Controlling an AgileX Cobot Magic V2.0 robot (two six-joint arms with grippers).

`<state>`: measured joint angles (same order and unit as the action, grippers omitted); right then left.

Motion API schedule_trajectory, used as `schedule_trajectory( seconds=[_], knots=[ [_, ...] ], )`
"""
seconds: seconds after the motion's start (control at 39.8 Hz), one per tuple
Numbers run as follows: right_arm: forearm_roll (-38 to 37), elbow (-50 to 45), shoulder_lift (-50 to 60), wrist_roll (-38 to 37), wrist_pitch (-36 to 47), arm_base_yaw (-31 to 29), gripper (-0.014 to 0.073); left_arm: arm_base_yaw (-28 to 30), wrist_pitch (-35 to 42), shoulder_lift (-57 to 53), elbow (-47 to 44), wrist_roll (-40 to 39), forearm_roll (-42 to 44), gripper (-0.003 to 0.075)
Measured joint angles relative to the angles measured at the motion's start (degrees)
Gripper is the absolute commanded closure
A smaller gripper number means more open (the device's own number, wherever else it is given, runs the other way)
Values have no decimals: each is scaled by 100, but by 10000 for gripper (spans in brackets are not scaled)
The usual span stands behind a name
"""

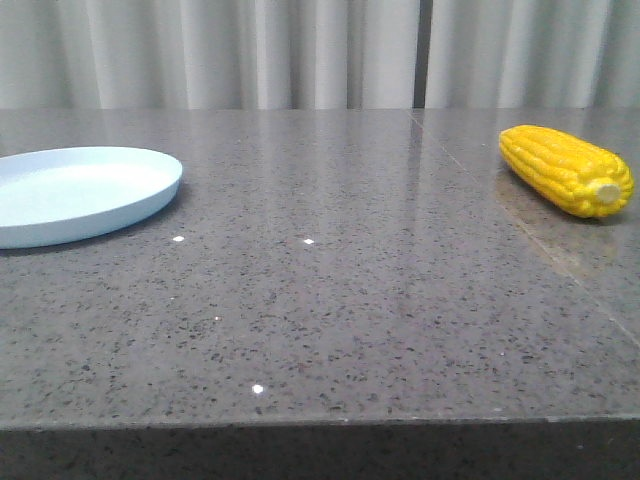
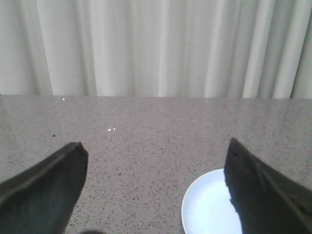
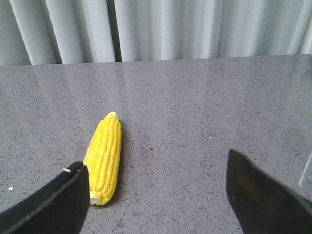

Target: Place corn on plate with both arms

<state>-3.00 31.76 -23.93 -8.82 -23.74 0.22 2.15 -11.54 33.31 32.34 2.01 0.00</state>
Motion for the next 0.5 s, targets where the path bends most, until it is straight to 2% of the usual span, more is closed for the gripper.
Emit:
schedule_trajectory(
  seconds=[0.28,0.5],
  knots=[
    [0,0,0,0,0,0,-7,-179,-1243,1777,1355,167,-30,169],
    [0,0,0,0,0,0,-7,-399,-2866,3361,2539,235,-104,176]
  ],
)
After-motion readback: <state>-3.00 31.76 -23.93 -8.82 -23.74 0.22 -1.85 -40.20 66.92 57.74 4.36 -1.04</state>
